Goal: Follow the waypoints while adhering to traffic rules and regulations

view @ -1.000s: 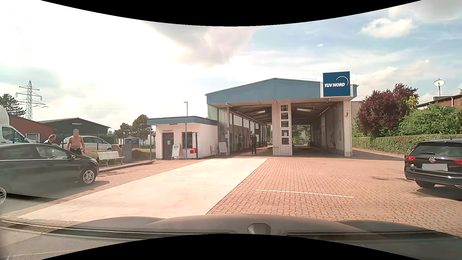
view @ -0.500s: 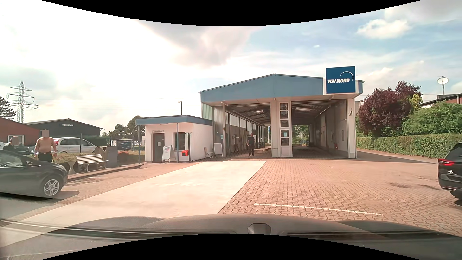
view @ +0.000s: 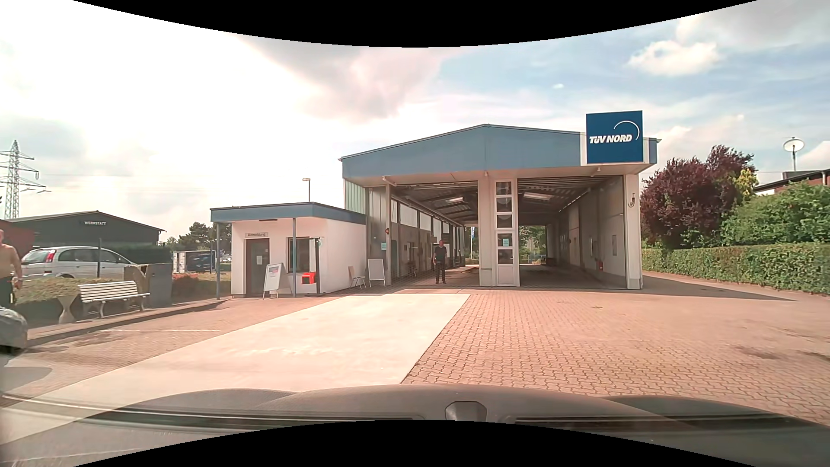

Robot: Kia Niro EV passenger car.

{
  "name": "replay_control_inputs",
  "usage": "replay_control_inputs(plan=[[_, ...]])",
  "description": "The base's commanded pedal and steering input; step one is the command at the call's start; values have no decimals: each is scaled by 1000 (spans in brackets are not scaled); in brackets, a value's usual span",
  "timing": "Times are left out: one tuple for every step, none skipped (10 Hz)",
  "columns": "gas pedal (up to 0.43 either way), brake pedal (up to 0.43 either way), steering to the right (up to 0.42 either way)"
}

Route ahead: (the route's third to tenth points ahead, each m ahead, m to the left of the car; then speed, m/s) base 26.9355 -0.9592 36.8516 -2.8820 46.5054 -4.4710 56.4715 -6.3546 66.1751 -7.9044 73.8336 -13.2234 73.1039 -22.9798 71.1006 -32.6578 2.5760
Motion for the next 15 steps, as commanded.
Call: replay_control_inputs(plan=[[0,0,92],[0,0,91],[0,0,93],[0,0,97],[0,0,107],[0,0,124],[0,0,146],[0,0,167],[0,0,191],[0,0,214],[0,0,248],[0,0,273],[0,0,299],[0,0,312],[0,0,337]])
